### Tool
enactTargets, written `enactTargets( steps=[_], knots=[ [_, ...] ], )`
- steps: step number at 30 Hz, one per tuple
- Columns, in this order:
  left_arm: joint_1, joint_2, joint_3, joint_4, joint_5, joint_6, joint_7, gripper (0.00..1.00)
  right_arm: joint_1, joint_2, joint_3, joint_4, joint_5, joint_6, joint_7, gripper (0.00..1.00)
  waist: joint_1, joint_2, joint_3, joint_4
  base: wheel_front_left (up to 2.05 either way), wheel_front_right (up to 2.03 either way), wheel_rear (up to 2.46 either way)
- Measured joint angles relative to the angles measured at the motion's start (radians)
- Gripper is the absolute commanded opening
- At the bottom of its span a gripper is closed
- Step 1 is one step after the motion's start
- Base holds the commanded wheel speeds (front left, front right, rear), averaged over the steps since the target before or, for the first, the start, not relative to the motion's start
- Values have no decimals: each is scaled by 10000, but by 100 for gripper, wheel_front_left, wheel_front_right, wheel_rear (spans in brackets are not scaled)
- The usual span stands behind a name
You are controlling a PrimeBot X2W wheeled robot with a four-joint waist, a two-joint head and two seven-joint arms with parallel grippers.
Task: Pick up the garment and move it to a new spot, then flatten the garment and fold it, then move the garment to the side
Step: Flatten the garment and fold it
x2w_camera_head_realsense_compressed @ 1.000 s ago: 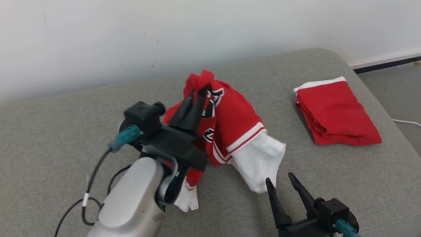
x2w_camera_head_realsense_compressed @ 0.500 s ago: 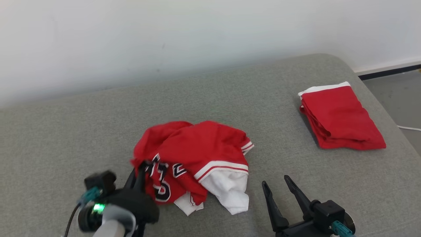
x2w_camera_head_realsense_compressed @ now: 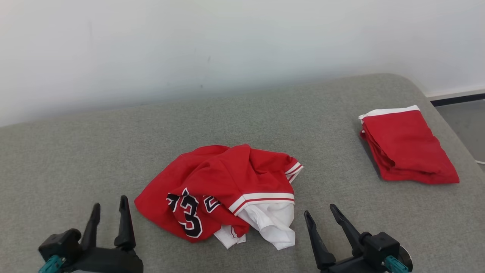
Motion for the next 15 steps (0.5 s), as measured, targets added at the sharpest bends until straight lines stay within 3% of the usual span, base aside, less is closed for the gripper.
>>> enactTargets(
  steps=[8,15],
  knots=[
    [1079,-272,865,-2178,1756,-504,0,100,13,-27,-96,-81,-4,0,125,100,0,0,-102,216,0,0,0],
    [1790,-460,917,-2638,2654,-857,0,100,-96,-59,-167,148,105,0,570,100,0,0,-72,324,0,0,0]
  ],
)
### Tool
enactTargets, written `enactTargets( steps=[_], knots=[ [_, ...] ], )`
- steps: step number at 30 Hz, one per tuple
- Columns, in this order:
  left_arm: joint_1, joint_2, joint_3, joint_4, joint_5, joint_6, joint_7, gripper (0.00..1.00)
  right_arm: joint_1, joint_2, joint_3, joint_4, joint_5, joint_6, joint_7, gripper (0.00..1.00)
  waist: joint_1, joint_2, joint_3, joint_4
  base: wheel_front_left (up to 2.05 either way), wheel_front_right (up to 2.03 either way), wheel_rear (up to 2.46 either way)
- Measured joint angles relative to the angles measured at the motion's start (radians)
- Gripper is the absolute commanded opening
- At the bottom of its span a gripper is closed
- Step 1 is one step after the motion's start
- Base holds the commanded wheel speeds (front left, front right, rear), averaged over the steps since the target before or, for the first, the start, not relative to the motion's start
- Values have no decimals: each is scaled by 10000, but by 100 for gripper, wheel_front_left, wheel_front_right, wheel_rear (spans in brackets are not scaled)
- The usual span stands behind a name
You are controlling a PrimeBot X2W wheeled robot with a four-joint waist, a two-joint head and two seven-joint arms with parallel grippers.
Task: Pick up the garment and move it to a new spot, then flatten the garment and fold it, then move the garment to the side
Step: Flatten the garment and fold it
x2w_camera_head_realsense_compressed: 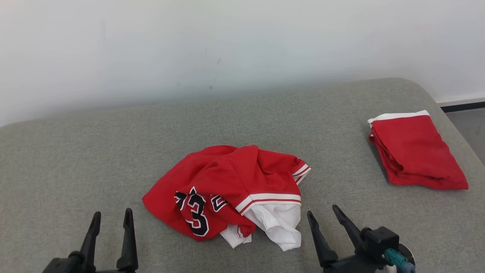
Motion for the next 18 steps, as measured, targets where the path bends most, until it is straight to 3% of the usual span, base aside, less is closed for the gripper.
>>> enactTargets(
  steps=[11,18],
  knots=[
    [421,-288,54,-169,61,-92,2,100,-1131,127,-397,1417,1179,-2,2527,100,0,0,201,212,0,0,0],
    [290,-339,-88,-136,130,-190,0,100,-1965,180,-236,2290,1831,-2,2947,100,0,1,449,521,0,0,0]
  ],
)
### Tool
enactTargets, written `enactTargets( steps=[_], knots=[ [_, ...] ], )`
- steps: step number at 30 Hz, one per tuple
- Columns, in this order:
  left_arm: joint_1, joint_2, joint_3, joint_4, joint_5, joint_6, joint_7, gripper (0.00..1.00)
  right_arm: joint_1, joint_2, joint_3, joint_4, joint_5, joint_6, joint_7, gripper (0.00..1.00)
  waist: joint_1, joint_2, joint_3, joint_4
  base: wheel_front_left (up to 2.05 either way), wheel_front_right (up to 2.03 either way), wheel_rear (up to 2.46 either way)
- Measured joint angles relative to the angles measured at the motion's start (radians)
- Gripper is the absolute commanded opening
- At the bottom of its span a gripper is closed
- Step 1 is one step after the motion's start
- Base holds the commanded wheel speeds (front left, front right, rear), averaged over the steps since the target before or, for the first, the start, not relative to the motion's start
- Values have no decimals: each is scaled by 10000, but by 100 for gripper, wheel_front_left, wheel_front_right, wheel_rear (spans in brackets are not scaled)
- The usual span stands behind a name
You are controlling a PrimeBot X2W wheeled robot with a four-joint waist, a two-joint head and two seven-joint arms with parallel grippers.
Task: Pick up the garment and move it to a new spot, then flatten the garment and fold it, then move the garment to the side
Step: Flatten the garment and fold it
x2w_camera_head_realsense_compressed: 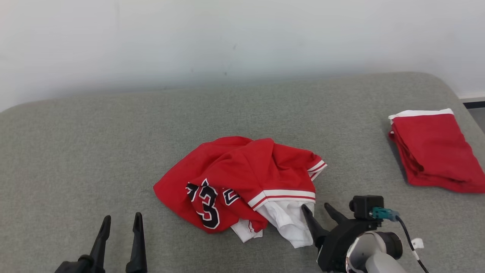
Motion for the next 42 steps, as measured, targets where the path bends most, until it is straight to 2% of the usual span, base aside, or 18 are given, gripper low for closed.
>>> enactTargets(
  steps=[7,19,20,21,22,28,34,37,42],
  knots=[
    [-203,-15,8,40,21,-59,2,100,-645,25,426,884,717,0,159,100,1,0,266,239,0,0,0],
    [-307,-23,-10,54,88,-98,0,100,-1041,27,945,1898,1716,0,-169,100,1,0,401,369,0,0,0],
    [-307,-23,-10,54,88,-98,0,100,-1041,27,945,1898,1716,0,-169,50,1,0,401,369,0,0,0],
    [-307,-25,-12,56,88,-98,0,100,-1081,27,1024,1902,1797,0,-295,43,1,0,397,363,0,0,0],
    [-307,-27,-6,56,88,-98,0,100,-1133,15,1116,1908,1841,0,-422,0,1,0,390,356,0,0,0],
    [-275,-31,0,75,98,-92,0,100,-1400,-382,1335,2180,1062,0,-1693,0,1,0,248,307,0,0,0],
    [-96,-31,33,48,38,-2,2,100,-1755,-690,1375,2109,-489,2,-2376,0,0,0,39,197,0,0,0],
    [67,-33,40,0,-46,88,2,100,-2385,-894,1112,1582,-1425,0,-2573,0,1,0,-85,79,0,0,0],
    [126,-33,-12,-65,-121,173,2,100,-3410,-840,1358,527,-2073,2,-2508,0,0,0,-228,-5,0,0,0]
  ],
)
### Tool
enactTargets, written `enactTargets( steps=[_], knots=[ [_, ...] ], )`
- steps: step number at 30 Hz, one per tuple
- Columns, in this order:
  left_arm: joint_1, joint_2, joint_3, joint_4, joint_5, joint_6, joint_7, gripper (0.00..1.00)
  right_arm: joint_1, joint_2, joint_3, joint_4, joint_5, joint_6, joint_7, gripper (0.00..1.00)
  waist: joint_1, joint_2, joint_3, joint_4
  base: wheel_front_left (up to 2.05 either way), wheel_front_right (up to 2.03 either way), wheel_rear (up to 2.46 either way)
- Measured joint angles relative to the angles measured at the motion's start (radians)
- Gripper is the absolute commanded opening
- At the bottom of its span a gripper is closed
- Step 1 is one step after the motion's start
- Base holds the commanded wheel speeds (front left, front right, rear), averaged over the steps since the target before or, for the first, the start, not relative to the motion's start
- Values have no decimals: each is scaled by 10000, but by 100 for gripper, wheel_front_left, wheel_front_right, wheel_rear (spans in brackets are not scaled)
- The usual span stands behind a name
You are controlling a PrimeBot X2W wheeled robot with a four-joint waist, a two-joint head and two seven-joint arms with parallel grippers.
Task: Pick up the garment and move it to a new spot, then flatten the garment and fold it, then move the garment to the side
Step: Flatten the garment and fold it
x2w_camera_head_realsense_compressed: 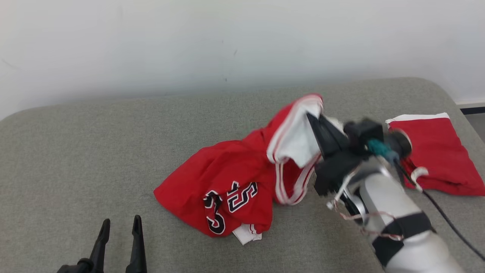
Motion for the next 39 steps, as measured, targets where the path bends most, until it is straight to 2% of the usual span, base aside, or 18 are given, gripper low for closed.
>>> enactTargets(
  steps=[7,11,15,18,22,30,34,39],
  knots=[
    [-26,-2,-102,-71,-19,33,0,100,-1763,238,1099,-932,171,0,196,0,0,0,75,88,0,0,0],
    [-132,-4,-123,-86,-19,29,0,100,-2989,353,1567,-1156,525,0,-155,0,0,0,240,173,0,0,0],
    [-179,-4,-98,-88,-19,29,-2,100,-4027,497,1452,-1601,1072,0,-932,0,1,0,384,242,0,0,0],
    [-228,-4,-61,-86,-17,29,0,100,-4144,493,1206,-1544,1377,0,-1049,0,0,0,461,245,0,0,0],
    [-282,-2,-102,-79,-58,46,-2,100,-3230,-25,756,-861,1461,0,-865,0,0,0,522,243,0,0,0],
    [-280,-6,-130,-33,-123,86,0,100,266,-1003,-1037,167,1116,0,575,0,0,0,615,10,0,0,0],
    [-336,-4,-69,-8,-121,86,-2,100,1565,-936,-2098,199,848,0,1104,0,0,0,658,-164,0,0,0],
    [-439,-6,-58,48,-117,71,-2,100,2653,-414,-3028,-529,786,0,1764,0,1,1,639,-323,0,0,0]
  ],
)
